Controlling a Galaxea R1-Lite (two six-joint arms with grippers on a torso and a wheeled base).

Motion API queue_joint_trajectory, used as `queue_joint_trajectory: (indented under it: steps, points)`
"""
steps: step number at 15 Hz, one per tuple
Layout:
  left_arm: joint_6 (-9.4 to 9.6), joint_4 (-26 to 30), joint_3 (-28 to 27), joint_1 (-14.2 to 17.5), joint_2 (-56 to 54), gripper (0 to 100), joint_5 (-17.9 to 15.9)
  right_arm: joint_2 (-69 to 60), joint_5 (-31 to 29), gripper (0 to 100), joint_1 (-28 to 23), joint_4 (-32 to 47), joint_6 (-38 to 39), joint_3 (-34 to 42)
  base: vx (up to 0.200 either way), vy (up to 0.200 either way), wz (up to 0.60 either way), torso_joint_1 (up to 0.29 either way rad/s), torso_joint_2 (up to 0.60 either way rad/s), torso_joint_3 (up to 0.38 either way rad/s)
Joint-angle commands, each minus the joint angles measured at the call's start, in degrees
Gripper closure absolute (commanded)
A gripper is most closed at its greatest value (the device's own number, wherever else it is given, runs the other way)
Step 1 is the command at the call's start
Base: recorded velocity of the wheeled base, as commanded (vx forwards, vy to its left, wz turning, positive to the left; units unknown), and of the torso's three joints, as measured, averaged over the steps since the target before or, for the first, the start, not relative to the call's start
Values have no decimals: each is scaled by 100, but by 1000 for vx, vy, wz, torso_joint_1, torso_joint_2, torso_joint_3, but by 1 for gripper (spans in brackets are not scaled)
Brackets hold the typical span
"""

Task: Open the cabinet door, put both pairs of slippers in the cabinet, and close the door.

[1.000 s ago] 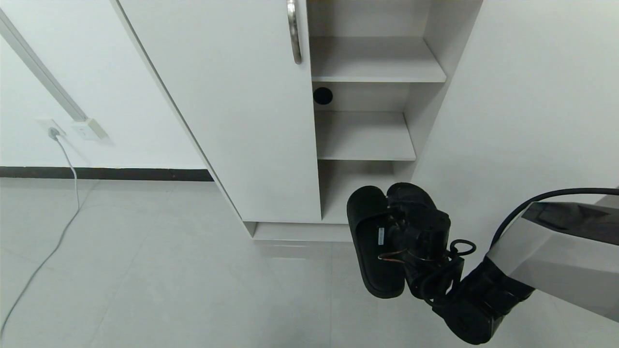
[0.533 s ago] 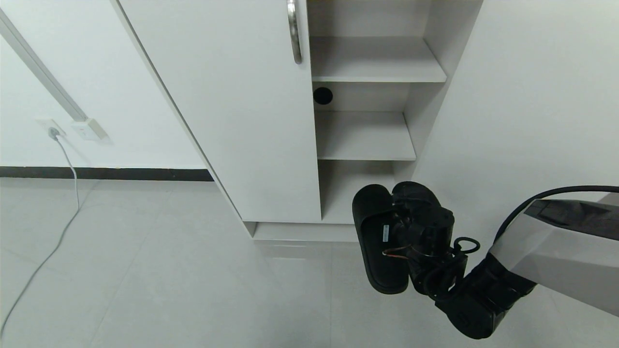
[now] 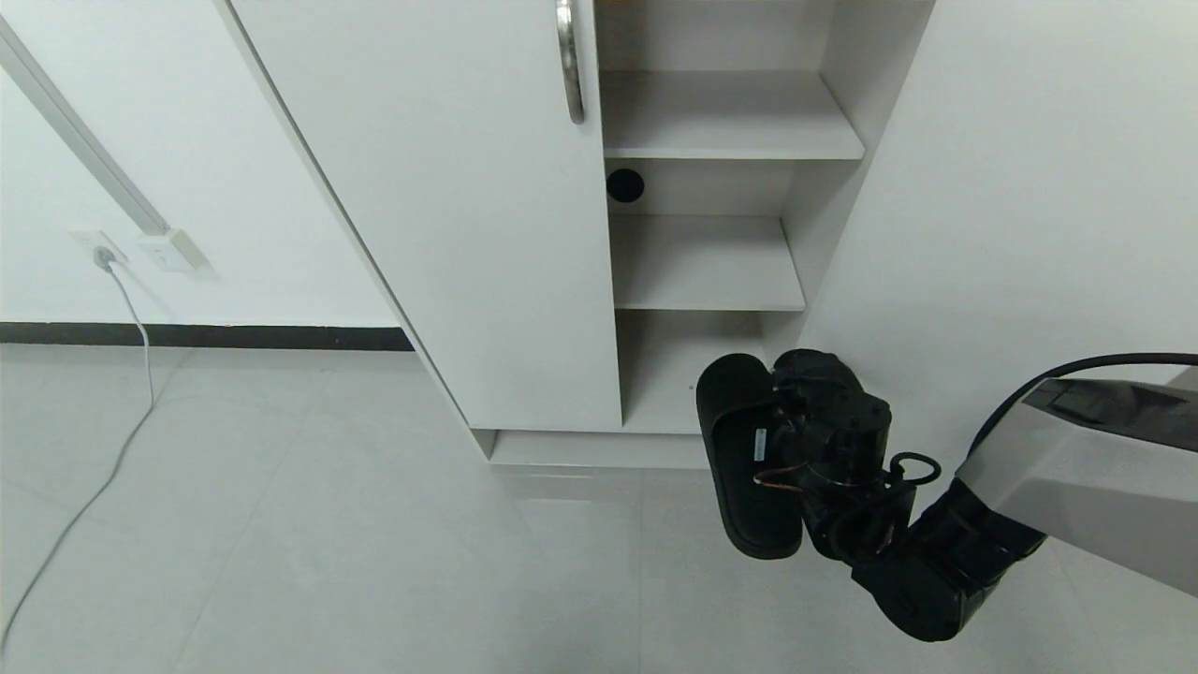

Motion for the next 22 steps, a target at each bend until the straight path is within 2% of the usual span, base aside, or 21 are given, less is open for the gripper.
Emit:
queue_joint_trajectory:
  steps: [1,8,9,11,13,19,22]
  points:
    - [0,0,1,1,7,100,1,-8,8,100,-21,-3,-1,3,0,0,0,0,0,0]
    - [0,0,1,1,7,100,1,-8,8,100,-30,-21,-1,-6,0,0,0,0,0,0]
    - [0,0,1,1,7,100,1,-17,8,100,23,-38,-1,3,0,0,0,0,0,0]
    - [0,0,1,1,7,100,1,-26,8,100,462,-12,-10,-41,0,0,0,0,0,0]
    - [0,0,1,1,7,100,1,-26,-1,100,779,120,-18,-357,0,0,0,0,0,0]
    - [0,0,1,1,7,100,1,18,-9,100,823,506,34,-1333,0,0,0,0,0,0]
    - [0,0,1,1,7,100,1,-96,-80,100,840,867,52,-1447,0,0,0,0,0,0]
